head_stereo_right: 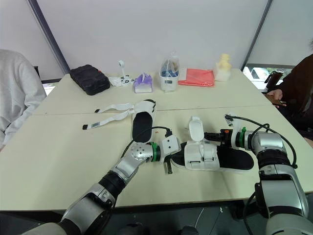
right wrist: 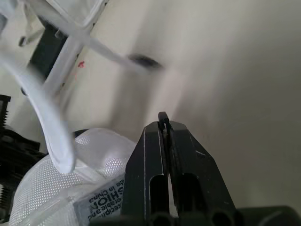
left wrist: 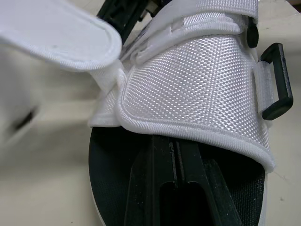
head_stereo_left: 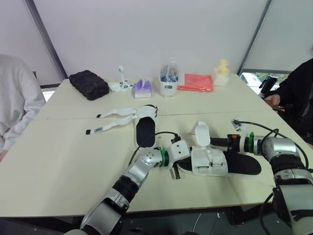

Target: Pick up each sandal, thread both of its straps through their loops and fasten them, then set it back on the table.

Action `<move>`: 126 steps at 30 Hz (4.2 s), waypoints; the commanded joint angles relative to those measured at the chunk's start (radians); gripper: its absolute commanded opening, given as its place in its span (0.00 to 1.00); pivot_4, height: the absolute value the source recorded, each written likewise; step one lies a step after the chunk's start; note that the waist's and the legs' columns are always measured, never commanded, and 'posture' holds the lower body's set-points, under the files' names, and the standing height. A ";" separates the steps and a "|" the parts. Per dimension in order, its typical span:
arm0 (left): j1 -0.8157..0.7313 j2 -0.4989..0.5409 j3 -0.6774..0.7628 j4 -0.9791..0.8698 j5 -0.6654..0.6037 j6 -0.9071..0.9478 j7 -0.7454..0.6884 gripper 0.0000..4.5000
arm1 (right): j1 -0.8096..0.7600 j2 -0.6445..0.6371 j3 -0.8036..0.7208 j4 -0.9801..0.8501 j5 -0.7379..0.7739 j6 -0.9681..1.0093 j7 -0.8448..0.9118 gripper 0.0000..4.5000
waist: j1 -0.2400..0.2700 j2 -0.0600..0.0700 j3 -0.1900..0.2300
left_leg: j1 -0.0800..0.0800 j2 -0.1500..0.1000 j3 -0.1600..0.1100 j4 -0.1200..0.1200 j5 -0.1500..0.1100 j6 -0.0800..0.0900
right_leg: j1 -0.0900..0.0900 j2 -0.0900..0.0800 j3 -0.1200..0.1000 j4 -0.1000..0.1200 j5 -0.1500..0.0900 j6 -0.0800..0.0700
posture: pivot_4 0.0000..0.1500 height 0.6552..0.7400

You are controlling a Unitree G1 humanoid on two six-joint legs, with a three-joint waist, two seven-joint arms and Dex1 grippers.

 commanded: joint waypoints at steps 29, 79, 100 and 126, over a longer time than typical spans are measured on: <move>0.054 0.018 -0.023 0.058 0.039 0.071 0.016 0.00 | 0.000 0.018 -0.139 -0.282 0.153 0.229 0.047 0.76 | 0.002 0.002 0.001 | -0.004 0.000 0.000 -0.002 0.000 0.000 | -0.005 0.000 0.001 0.000 0.000 0.000 | 1.00 1.00; 0.065 0.022 -0.015 0.045 0.036 0.090 0.017 0.00 | 0.104 0.088 -0.113 -0.592 -0.056 -1.207 0.133 0.01 | -0.014 0.003 0.001 | -0.005 0.000 0.000 -0.002 0.001 -0.001 | -0.007 0.001 0.001 0.001 0.002 0.001 | 1.00 1.00; 0.059 -0.024 -0.009 0.074 0.000 0.117 -0.040 0.00 | 0.459 -0.114 -0.140 -0.534 -0.341 -2.004 -0.041 0.76 | -0.023 0.002 0.002 | 0.001 0.001 0.000 -0.004 0.001 -0.001 | -0.002 0.002 0.002 0.000 0.001 0.002 | 1.00 1.00; 0.090 -0.011 -0.015 0.002 -0.089 0.271 -0.174 0.00 | 1.251 -0.299 -0.435 -1.013 0.181 -0.934 -0.341 0.76 | -0.019 -0.003 0.004 | 0.009 0.001 0.000 -0.009 -0.003 0.004 | 0.008 0.000 0.004 -0.003 -0.008 -0.003 | 1.00 1.00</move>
